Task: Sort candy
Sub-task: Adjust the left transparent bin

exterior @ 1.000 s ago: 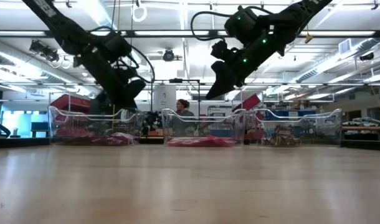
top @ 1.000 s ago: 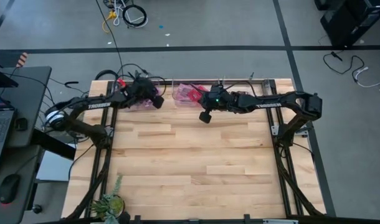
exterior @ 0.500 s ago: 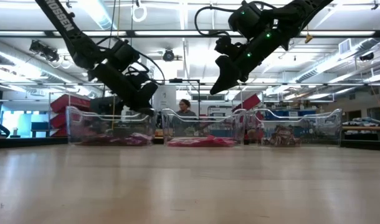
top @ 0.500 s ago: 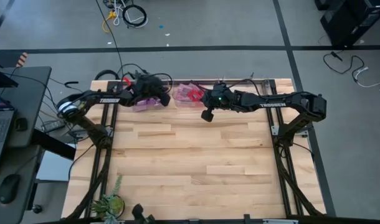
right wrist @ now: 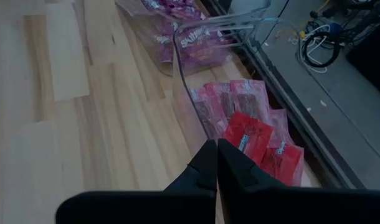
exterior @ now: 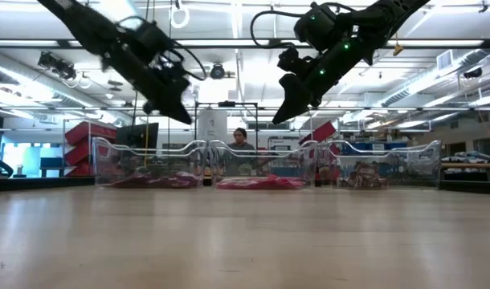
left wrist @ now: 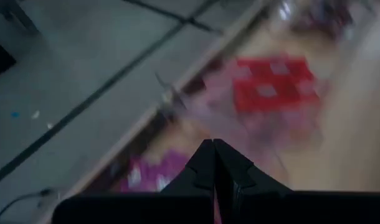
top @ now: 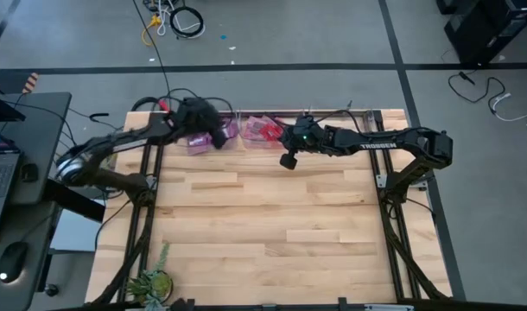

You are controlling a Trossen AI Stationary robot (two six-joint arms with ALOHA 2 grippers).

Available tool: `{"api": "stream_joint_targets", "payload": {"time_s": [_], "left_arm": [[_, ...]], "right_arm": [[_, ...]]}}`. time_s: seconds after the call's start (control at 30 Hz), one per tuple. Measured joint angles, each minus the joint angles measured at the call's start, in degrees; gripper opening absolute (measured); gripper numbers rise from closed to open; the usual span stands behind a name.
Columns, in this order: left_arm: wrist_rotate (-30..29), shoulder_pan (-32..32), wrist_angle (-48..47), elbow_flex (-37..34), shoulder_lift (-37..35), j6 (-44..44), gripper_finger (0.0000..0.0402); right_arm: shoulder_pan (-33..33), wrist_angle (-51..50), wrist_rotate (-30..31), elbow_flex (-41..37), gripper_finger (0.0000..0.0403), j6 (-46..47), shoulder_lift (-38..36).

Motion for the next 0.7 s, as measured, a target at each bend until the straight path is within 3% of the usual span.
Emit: {"api": "stream_joint_targets", "payload": {"time_s": [0.13, 0.27, 0.4, 0.57, 0.7], "left_arm": [[0.4, -3.6, -15.6, -0.2, -7.4, 1.4, 0.0], [0.6, -8.4, -28.2, -1.8, -9.9, -1.3, 0.0], [-5.4, -11.6, -35.1, -4.0, -10.0, -7.6, 0.0], [-19.1, -10.8, -34.9, -8.2, -10.0, -16.1, 0.0], [-20.8, -8.7, -26.1, -12.1, -10.0, -16.1, 0.0]], "right_arm": [[0.0, -1.1, 0.0, 0.0, 0.0001, -0.3, 0.0], [0.0, -1.5, 0.0, 0.0, 0.0, -0.3, 0.0], [0.5, -1.5, 0.0, 0.0, 0.0001, -0.3, 0.0], [0.9, -1.5, 0.0, 0.0, 0.0001, -0.5, 0.0], [0.9, -1.5, 0.0, 0.0, 0.0, -1.3, 0.0]]}}
